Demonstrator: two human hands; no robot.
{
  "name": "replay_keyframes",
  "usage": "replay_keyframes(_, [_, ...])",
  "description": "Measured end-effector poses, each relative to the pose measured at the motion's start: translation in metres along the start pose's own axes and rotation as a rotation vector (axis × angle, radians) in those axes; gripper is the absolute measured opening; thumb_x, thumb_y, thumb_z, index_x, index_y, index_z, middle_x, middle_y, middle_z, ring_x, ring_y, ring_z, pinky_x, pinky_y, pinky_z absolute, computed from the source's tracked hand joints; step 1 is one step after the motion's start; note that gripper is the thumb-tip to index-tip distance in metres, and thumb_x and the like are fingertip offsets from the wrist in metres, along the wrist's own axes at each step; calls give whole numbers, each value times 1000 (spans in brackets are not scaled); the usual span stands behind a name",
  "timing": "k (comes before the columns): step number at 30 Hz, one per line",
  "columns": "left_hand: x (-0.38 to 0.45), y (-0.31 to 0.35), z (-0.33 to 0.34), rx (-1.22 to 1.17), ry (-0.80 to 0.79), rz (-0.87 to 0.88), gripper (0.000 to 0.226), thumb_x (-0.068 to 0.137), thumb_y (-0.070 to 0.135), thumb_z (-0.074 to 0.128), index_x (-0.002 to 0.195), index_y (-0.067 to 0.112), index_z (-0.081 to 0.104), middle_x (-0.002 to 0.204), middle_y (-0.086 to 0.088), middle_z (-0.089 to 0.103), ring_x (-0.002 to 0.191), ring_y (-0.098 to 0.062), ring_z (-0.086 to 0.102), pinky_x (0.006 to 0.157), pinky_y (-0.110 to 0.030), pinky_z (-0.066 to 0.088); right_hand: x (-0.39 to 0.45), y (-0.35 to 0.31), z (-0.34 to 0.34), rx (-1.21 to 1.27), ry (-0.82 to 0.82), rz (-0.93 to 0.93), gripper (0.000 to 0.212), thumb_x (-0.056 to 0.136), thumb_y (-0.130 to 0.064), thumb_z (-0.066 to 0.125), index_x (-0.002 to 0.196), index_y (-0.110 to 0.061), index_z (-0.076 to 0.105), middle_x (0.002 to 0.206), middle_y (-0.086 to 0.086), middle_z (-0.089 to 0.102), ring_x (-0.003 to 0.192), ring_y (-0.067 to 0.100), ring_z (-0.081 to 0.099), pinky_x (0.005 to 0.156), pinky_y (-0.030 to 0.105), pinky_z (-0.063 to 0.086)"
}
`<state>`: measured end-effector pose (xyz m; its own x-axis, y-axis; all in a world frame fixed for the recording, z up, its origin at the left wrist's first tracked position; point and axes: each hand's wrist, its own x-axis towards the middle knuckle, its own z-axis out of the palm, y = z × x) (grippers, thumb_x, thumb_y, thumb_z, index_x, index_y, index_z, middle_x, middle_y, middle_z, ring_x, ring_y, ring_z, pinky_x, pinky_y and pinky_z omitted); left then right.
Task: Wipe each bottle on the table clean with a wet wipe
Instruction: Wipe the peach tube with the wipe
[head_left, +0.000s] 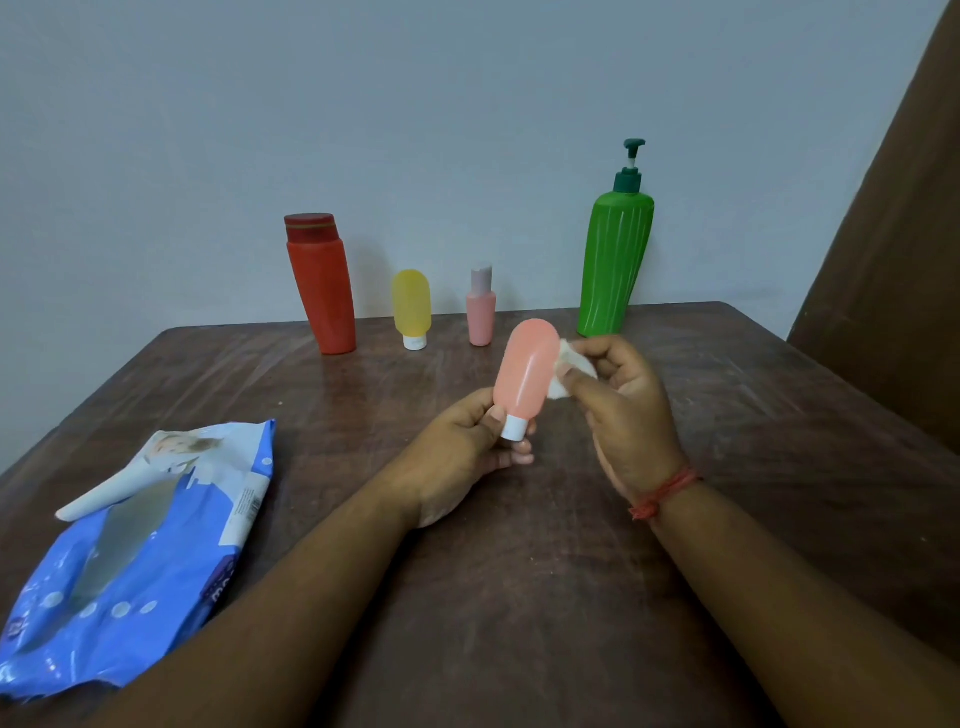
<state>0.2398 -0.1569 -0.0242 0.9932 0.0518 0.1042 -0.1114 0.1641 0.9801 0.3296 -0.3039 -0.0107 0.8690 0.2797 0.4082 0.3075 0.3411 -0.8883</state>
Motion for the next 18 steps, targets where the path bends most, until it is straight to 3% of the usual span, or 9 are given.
replay_keyframes(3, [0, 2, -1, -63, 41, -23, 28, 108, 15, 36, 119, 6, 60, 95, -7, 60, 78, -13, 57, 88, -35, 56, -5, 6, 1, -158, -126, 104, 16, 86, 6, 69, 87, -9, 64, 84, 6, 71, 81, 19, 65, 78, 38, 51])
replay_keyframes(8, [-1, 1, 2, 27, 3, -35, 30, 109, 15, 36, 128, 3, 55, 99, -9, 61, 76, -13, 53, 93, -34, 54, 5, -3, -1, 71, 41, 4, 18, 91, 6, 64, 93, -12, 65, 92, 3, 73, 89, 17, 67, 84, 33, 55])
replay_keyframes(14, [-2, 2, 0, -41, 48, -20, 31, 108, 16, 37, 127, 3, 58, 97, -8, 63, 72, -12, 51, 101, -41, 52, -4, 3, -5, -55, -195, 209, 16, 88, 10, 64, 89, -6, 66, 85, 9, 71, 81, 21, 66, 79, 36, 53])
replay_keyframes(18, [-2, -1, 2, 83, 20, -1, 30, 109, 18, 36, 126, 5, 57, 97, -5, 62, 74, -8, 56, 106, -41, 49, 4, -6, -5, 129, 1, 59, 19, 90, 10, 61, 93, -9, 65, 88, 2, 72, 85, 16, 67, 80, 30, 55])
